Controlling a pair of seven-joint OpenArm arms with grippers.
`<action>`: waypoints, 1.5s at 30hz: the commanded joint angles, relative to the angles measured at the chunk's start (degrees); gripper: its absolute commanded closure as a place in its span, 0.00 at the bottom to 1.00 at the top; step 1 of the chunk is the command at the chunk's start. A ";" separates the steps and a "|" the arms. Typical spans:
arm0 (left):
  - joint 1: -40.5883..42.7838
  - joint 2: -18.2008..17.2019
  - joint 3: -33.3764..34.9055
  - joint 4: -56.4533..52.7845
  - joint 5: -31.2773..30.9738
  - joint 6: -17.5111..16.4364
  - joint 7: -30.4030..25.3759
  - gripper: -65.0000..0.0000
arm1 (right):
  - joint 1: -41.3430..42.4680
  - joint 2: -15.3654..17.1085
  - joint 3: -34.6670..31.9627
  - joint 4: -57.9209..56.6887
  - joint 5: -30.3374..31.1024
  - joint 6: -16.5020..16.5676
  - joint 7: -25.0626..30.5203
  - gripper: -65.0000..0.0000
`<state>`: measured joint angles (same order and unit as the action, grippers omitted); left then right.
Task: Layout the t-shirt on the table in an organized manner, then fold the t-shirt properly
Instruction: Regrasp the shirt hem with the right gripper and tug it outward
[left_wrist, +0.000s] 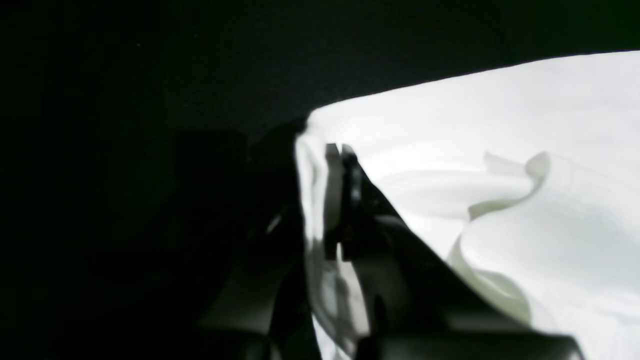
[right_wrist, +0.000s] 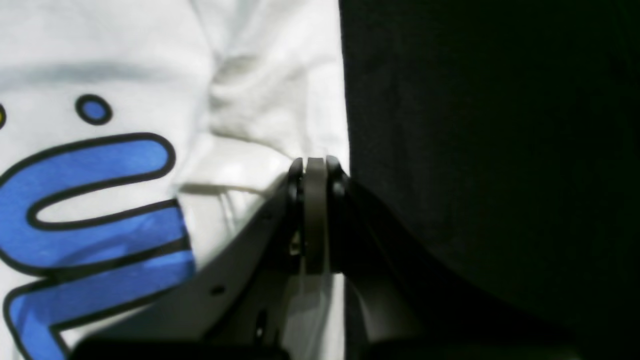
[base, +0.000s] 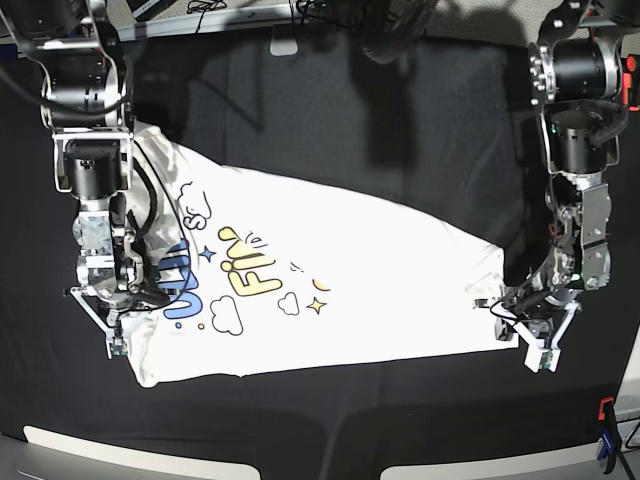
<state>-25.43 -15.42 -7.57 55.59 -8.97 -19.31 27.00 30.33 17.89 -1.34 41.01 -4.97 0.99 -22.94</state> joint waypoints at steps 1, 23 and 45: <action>-1.90 -0.63 -0.22 0.98 -0.52 0.20 -1.38 1.00 | 2.21 0.63 0.22 1.88 -0.68 -0.55 1.18 0.87; -1.90 -0.66 -0.22 0.98 -0.70 0.20 -1.36 1.00 | 1.55 -3.69 0.22 3.98 -3.91 0.28 0.37 0.53; -1.90 -0.66 -0.22 0.98 -0.70 0.20 -0.94 1.00 | 1.55 1.31 0.22 -1.95 -7.43 -0.26 1.40 0.53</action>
<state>-25.41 -15.40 -7.57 55.59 -8.99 -19.33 27.38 30.48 18.09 -1.37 38.63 -11.88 1.85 -21.17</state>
